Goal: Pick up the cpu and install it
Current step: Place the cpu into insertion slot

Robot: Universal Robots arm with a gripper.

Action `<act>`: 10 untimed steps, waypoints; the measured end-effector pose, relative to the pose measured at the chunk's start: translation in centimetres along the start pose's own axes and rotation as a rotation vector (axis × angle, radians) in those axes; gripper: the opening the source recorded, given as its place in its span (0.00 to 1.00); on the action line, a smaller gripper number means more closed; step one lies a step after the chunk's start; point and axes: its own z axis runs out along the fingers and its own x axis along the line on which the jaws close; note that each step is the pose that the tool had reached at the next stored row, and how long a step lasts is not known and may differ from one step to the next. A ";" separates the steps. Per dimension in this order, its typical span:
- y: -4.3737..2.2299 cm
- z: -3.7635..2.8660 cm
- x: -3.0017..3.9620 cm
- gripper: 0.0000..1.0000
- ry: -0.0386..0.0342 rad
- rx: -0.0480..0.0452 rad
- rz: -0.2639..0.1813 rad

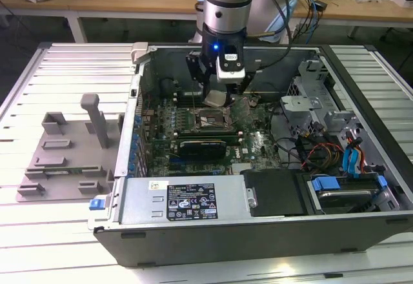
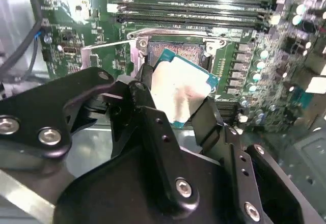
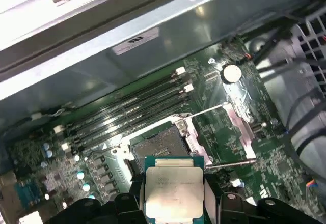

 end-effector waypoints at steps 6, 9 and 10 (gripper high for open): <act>0.00 0.03 0.00 0.55 -0.0059 -0.0004 0.216; 0.00 0.05 0.00 0.55 -0.0086 -0.0006 0.317; 0.00 0.06 0.00 0.55 -0.0095 -0.0006 0.348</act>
